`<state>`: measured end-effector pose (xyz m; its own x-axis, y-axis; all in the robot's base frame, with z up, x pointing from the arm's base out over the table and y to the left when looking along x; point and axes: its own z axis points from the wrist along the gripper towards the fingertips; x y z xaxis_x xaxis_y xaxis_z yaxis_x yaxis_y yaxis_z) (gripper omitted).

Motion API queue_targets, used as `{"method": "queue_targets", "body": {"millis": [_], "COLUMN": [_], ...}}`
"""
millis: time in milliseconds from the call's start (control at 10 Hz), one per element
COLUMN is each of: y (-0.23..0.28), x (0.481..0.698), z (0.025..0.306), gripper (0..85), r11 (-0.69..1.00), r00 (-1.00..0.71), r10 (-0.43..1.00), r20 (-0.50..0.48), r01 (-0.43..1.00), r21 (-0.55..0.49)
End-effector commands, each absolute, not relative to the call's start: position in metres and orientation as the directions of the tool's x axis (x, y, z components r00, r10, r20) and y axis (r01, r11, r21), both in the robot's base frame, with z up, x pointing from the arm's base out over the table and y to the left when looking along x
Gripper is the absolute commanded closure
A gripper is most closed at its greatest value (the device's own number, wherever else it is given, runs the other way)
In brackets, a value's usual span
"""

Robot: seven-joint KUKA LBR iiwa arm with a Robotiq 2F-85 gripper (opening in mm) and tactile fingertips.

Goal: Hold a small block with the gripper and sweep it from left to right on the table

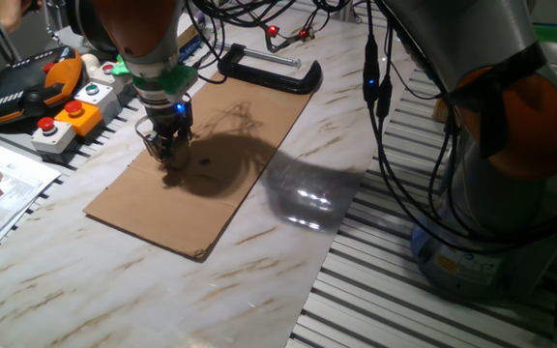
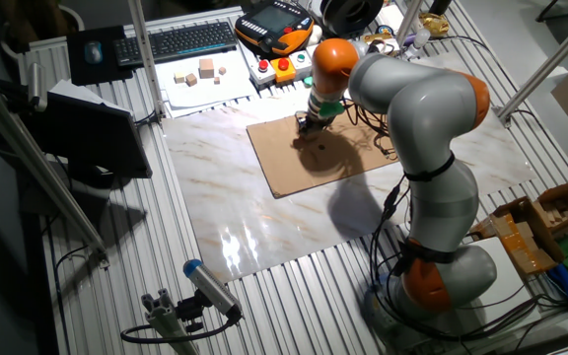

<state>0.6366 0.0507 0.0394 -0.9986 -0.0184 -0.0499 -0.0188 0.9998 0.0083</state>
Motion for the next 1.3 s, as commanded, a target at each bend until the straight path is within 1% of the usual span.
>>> {"method": "queue_targets", "body": {"millis": [0,1200], "y": [0.052,0.067], "x": [0.637,0.641], "z": [0.039,0.041], "gripper": [84.3,84.3], "r11": [1.0,1.0], "r00": [-0.999,-0.999], "r10": [-0.019,-0.022], "r20": [-0.05,-0.043], "r01": [-0.019,-0.022], "r21": [0.008,0.007]}}
